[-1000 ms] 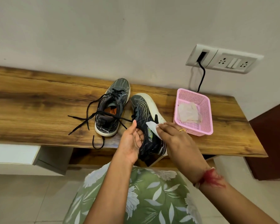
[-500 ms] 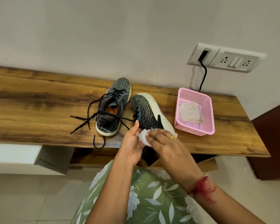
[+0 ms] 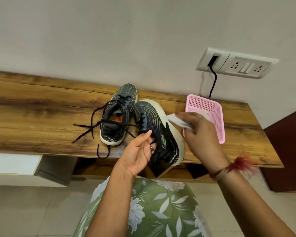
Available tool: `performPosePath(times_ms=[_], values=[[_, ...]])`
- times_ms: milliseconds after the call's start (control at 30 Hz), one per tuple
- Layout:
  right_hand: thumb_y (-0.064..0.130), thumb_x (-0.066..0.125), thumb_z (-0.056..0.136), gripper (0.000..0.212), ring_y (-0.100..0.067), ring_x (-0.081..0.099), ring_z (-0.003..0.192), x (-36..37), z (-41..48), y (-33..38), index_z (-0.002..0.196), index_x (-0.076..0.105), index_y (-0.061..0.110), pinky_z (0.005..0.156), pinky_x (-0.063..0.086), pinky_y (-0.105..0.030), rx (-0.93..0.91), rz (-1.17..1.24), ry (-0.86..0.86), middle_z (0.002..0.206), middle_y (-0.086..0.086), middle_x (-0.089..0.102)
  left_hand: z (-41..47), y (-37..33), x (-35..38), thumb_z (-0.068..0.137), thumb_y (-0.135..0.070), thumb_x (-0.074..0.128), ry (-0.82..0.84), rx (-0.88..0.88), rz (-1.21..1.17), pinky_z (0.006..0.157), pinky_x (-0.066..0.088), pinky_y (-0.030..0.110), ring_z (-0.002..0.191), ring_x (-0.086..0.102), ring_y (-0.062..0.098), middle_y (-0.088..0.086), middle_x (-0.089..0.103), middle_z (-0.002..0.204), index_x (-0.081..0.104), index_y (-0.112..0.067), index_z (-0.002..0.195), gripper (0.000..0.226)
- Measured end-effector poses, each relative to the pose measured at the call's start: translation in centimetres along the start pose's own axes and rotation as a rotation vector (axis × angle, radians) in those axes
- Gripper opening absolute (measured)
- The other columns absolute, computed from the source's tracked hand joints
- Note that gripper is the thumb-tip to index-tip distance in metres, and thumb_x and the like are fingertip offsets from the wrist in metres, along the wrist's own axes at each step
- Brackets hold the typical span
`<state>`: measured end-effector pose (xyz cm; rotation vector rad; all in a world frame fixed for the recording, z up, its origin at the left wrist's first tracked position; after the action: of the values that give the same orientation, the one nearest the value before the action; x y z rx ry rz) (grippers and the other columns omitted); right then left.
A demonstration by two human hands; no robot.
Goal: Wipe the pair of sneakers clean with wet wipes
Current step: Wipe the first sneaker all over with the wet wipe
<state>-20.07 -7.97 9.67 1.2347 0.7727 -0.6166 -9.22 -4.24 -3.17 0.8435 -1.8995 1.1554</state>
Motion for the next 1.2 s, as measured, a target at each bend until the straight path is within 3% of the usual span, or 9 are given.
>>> performPosePath(times_ms=[233, 400, 567, 667, 767, 900, 1033, 1100, 1200], values=[[-0.005, 0.054, 0.082, 0.043, -0.014, 0.055, 0.111, 2.4, -1.0, 0.2, 0.114, 0.067, 0.02, 0.097, 0.035, -0.019, -0.105, -0.088, 0.137, 0.116, 0.004, 0.065, -0.1, -1.2, -0.8, 0.079, -0.003, 0.061, -0.11, 0.092, 0.179, 0.073, 0.059, 0.028, 0.081, 0.071, 0.015, 0.008, 0.073, 0.096, 0.056, -0.008, 0.121, 0.043], [-0.012, 0.061, 0.072, 0.05, -0.026, 0.057, 0.098, 3.7, -4.9, 1.3, 0.115, 0.066, 0.011, 0.084, 0.046, -0.034, -0.271, -0.245, 0.057, 0.113, -0.002, 0.066, -0.3, -1.9, -1.0, 0.089, -0.005, 0.059, -0.204, 0.144, 0.377, 0.067, 0.057, 0.026, 0.084, 0.071, 0.015, 0.004, 0.075, 0.092, 0.054, -0.009, 0.119, 0.031], [-0.005, 0.056, 0.073, 0.045, -0.023, 0.052, 0.097, 3.8, -6.1, 2.3, 0.116, 0.065, 0.006, 0.078, 0.052, -0.035, -0.384, -0.342, -0.023, 0.114, -0.006, 0.065, -0.2, -1.6, -0.5, 0.092, -0.007, 0.056, -0.191, 0.166, 0.274, 0.075, 0.058, 0.029, 0.093, 0.07, 0.02, 0.011, 0.072, 0.104, 0.054, -0.008, 0.123, 0.031], [-0.013, 0.069, 0.062, 0.055, -0.027, 0.055, 0.097, 3.0, -5.2, 2.0, 0.114, 0.066, 0.004, 0.079, 0.052, -0.038, -0.294, -0.32, -0.098, 0.112, -0.009, 0.067, -0.2, -1.2, -0.1, 0.094, -0.011, 0.052, -0.166, 0.128, 0.158, 0.072, 0.059, 0.028, 0.082, 0.071, 0.017, 0.011, 0.073, 0.096, 0.055, -0.005, 0.121, 0.028], [-0.01, 0.062, 0.066, 0.051, -0.019, 0.045, 0.099, 4.1, -6.9, 3.4, 0.115, 0.065, 0.004, 0.079, 0.05, -0.031, -0.323, -0.305, -0.105, 0.114, -0.008, 0.066, -0.3, -1.0, -0.3, 0.092, -0.019, 0.051, -0.166, 0.103, 0.057, 0.063, 0.059, 0.025, 0.07, 0.071, 0.015, 0.011, 0.073, 0.085, 0.055, 0.0, 0.119, 0.033], [-0.002, 0.051, 0.073, 0.044, -0.017, 0.043, 0.097, 5.0, -8.1, 4.2, 0.115, 0.065, 0.005, 0.08, 0.043, -0.025, -0.368, -0.285, -0.105, 0.116, -0.007, 0.065, -0.2, -0.7, -1.0, 0.084, -0.03, 0.055, -0.186, 0.075, -0.008, 0.086, 0.054, 0.035, 0.091, 0.068, 0.024, 0.019, 0.067, 0.109, 0.048, 0.006, 0.134, 0.062], [-0.014, 0.069, 0.059, 0.059, -0.018, 0.042, 0.094, 4.6, -7.3, 3.4, 0.115, 0.065, 0.002, 0.073, 0.05, -0.03, -0.296, -0.265, -0.142, 0.116, -0.009, 0.065, 0.0, -0.3, -0.9, 0.086, -0.034, 0.047, -0.121, 0.049, 0.007, 0.083, 0.055, 0.031, 0.081, 0.07, 0.022, 0.016, 0.072, 0.091, 0.069, 0.003, 0.105, 0.047], [-0.009, 0.063, 0.063, 0.054, -0.018, 0.042, 0.094, 5.7, -8.8, 4.0, 0.116, 0.064, 0.003, 0.074, 0.052, -0.031, -0.351, -0.27, -0.119, 0.118, -0.008, 0.063, -0.1, -0.6, -0.8, 0.091, -0.032, 0.043, -0.092, 0.076, -0.018, 0.085, 0.053, 0.031, 0.078, 0.071, 0.019, 0.013, 0.073, 0.086, 0.077, -0.004, 0.084, 0.045], [-0.002, 0.046, 0.073, 0.048, -0.02, 0.045, 0.096, 6.1, -9.6, 4.7, 0.119, 0.062, 0.003, 0.075, 0.054, -0.033, -0.465, -0.302, -0.1, 0.119, -0.009, 0.062, -0.3, -1.0, -0.9, 0.097, -0.03, 0.037, -0.097, 0.09, -0.027, 0.092, 0.049, 0.034, 0.082, 0.071, 0.019, 0.011, 0.074, 0.088, 0.079, -0.008, 0.077, 0.051]])
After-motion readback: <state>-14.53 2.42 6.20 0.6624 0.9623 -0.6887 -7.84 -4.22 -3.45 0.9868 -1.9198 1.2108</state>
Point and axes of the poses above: each hand's wrist, its own z-axis towards the middle knuckle, its own x-axis out of the palm, y = z × x, the point moved 9 cm from there along z, towards the middle knuckle
